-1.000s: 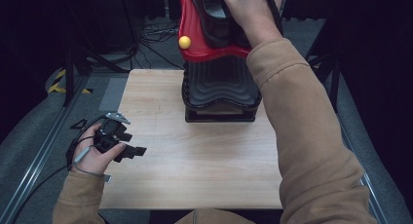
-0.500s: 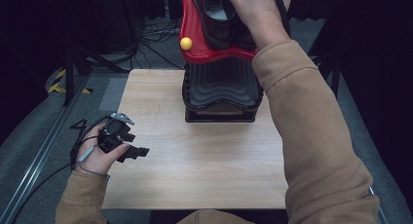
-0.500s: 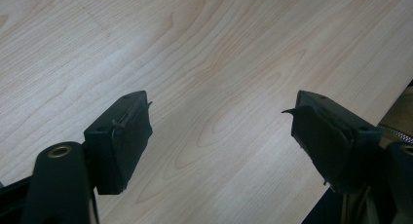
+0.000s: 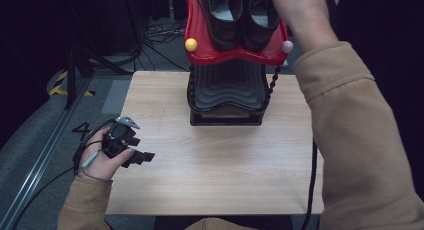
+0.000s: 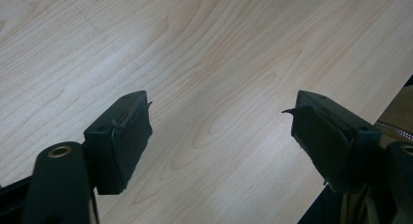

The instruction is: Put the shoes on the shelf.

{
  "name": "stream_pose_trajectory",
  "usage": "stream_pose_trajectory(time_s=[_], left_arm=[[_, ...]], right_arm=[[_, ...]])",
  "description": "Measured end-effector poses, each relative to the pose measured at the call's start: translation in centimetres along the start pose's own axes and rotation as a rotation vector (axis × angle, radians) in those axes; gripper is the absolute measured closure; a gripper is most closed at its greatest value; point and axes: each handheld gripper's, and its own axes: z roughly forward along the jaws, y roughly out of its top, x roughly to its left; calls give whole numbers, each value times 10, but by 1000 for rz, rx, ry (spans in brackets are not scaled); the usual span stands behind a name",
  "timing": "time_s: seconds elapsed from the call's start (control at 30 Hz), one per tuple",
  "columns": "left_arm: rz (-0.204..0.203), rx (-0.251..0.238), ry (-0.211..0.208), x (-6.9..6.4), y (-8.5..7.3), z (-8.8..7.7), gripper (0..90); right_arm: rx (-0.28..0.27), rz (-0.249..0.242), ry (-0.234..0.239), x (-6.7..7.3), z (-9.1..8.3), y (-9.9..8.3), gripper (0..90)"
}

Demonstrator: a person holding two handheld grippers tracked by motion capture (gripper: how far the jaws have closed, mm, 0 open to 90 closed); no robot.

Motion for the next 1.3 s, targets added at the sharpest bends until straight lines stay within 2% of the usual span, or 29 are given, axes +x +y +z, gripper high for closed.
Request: stream_pose_trajectory(time_s=[0.07,0.2,0.3,0.5,0.67,0.9,0.97,1.13,1.3], left_arm=[[1,2,2,-1,0,0,227],[7,1,7,-4,1,-1,228],[4,-5,14,-5,2,-1,228],[-5,-1,17,-2,0,-1,228],[-17,-10,29,0,-4,-4,227],[-32,-11,53,-4,-10,-7,228],[-35,-9,53,-5,-12,-8,227],[-40,-7,62,-9,-15,-9,228],[-49,-6,64,-12,-17,-8,228]], right_arm=[[-4,-22,0,-7,-9,-5,588],[-11,-33,23,-22,-27,-15,575],[-12,-41,18,-31,-36,-20,564],[-24,-61,37,-48,-52,-33,541],[-12,-122,54,-62,-62,-53,522],[20,-198,75,-85,-64,-89,494],[26,-198,81,-86,-64,-93,493],[60,-214,136,-103,-57,-126,484],[106,-230,170,-111,-43,-156,476]])
